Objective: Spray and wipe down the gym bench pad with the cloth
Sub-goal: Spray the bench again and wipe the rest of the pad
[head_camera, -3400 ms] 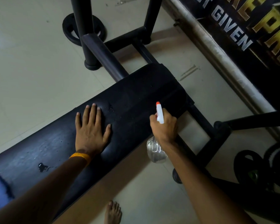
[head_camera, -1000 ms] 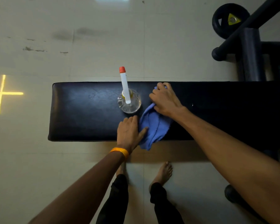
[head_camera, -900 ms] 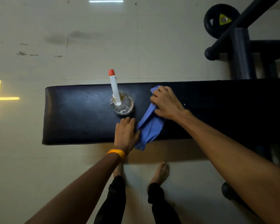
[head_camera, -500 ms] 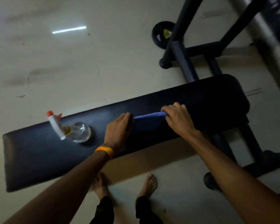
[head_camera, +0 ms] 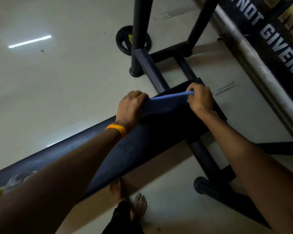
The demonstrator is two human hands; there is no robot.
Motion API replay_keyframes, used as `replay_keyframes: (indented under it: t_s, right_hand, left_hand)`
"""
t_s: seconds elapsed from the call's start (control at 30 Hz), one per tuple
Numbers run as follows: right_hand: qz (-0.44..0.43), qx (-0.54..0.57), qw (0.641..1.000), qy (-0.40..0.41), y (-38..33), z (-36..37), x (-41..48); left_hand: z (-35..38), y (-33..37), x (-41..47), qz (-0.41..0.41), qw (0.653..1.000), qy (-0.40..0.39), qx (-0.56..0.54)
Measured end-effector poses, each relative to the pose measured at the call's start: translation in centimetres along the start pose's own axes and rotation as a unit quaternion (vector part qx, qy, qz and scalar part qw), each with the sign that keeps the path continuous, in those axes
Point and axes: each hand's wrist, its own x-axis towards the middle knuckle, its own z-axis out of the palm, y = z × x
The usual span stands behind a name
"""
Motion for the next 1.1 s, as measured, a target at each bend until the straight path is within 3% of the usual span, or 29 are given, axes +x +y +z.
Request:
replay_keyframes:
  t_s: [0.17, 0.27, 0.37, 0.43, 0.57, 0.7, 0.93, 1.03, 1.1]
  right_hand:
    - [0.021, 0.088, 0.994, 0.056, 3.8, 1.9, 2.8]
    - [0.032, 0.106, 0.994, 0.014, 7.1, 5.1, 2.3]
    - [0.056, 0.094, 0.992, -0.068, 10.8, 8.7, 1.2]
    - [0.079, 0.104, 0.988, -0.077, 11.9, 9.8, 0.3]
    - [0.092, 0.075, 0.992, -0.029, 10.8, 11.0, -0.9]
    - [0.114, 0.039, 0.992, 0.026, 5.7, 11.8, -1.0]
    - [0.174, 0.017, 0.983, -0.055, -1.0, 17.4, 0.1]
    - [0.137, -0.016, 0.99, -0.013, -0.2, 18.9, -0.9]
    - [0.064, -0.049, 0.997, -0.021, 1.7, 18.7, -1.6]
  left_hand:
    - [3.7, 0.9, 1.9, 0.039, 0.999, 0.022, -0.005]
    - [7.5, 1.1, 0.2, 0.055, 0.998, -0.029, -0.033]
    - [11.6, 0.6, -2.0, 0.078, 0.986, -0.143, -0.035]
    - [13.3, 0.3, -3.5, 0.077, 0.98, -0.181, -0.042]
    - [13.8, 0.5, -4.9, 0.076, 0.985, -0.144, -0.055]
    - [13.1, -1.0, -4.1, 0.013, 0.993, -0.109, -0.037]
    - [13.2, -3.3, -2.6, -0.114, 0.993, -0.016, 0.009]
    - [14.2, -4.4, -3.6, -0.182, 0.983, -0.012, 0.021]
    - [14.8, -5.1, -4.0, -0.173, 0.984, -0.027, 0.035]
